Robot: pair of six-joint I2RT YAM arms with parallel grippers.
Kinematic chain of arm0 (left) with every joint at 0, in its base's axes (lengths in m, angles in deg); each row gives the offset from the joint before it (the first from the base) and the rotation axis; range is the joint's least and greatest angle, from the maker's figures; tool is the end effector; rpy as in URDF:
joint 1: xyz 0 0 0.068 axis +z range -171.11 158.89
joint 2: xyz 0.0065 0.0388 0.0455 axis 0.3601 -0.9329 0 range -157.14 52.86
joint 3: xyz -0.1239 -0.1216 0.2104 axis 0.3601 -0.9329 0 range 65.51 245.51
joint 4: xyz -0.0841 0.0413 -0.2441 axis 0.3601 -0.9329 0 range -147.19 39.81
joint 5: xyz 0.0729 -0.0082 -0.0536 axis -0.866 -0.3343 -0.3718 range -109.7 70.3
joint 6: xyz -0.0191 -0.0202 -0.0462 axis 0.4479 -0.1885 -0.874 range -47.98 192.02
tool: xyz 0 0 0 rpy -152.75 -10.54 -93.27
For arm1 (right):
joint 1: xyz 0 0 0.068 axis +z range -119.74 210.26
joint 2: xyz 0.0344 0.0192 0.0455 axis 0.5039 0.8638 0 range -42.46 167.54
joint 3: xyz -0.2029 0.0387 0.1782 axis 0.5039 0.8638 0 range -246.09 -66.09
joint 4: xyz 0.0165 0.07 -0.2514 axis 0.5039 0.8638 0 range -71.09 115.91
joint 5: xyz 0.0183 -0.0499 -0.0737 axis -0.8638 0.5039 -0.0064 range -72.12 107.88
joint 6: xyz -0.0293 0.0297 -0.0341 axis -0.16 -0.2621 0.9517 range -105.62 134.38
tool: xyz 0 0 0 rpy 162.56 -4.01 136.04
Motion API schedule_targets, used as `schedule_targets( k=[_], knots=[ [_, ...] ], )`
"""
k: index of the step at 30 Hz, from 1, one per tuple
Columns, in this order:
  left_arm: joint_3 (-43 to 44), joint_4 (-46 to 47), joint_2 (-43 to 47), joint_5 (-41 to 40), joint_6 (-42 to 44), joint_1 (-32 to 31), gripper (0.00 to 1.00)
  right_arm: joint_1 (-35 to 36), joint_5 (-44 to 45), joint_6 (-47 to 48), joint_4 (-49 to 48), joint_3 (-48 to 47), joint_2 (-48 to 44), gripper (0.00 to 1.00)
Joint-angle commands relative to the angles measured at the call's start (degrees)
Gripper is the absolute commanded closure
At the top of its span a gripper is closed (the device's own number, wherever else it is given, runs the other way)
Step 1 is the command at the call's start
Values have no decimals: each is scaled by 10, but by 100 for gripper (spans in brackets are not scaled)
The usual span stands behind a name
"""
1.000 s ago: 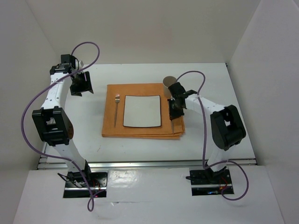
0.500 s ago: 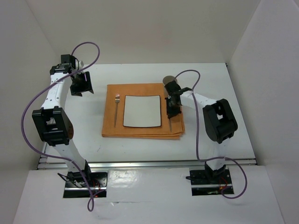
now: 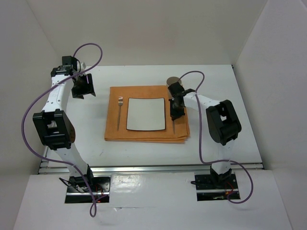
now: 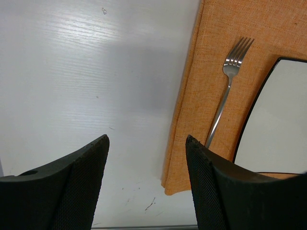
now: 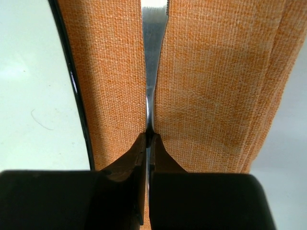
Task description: Set the dinner table for one person
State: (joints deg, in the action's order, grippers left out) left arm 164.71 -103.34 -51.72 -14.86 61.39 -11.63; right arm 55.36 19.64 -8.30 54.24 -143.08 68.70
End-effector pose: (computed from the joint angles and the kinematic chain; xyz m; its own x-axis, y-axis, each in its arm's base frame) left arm 0.3883 0.0618 0.3124 -0.8046 -0.3207 -0.4999 -0.2737 0.9472 -0.1670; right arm 0.3537 0.1645 0.1692 -0.9423 -0.0159 -0.3344 -0.0553 0.9926 0.1085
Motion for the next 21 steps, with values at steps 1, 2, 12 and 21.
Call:
schedule_targets(
  k=[1,2,12,21],
  knots=[
    [-3,1,23,10,7,4,28,-3,6,-17,-8,27,-21,100],
    [-3,1,23,10,7,4,28,-3,6,-17,-15,36,-33,100],
    [-3,-4,23,15,7,4,28,-3,25,-34,-32,40,-44,100],
    [-8,-4,28,15,7,4,28,-3,35,-50,-32,21,-21,100]
  ],
)
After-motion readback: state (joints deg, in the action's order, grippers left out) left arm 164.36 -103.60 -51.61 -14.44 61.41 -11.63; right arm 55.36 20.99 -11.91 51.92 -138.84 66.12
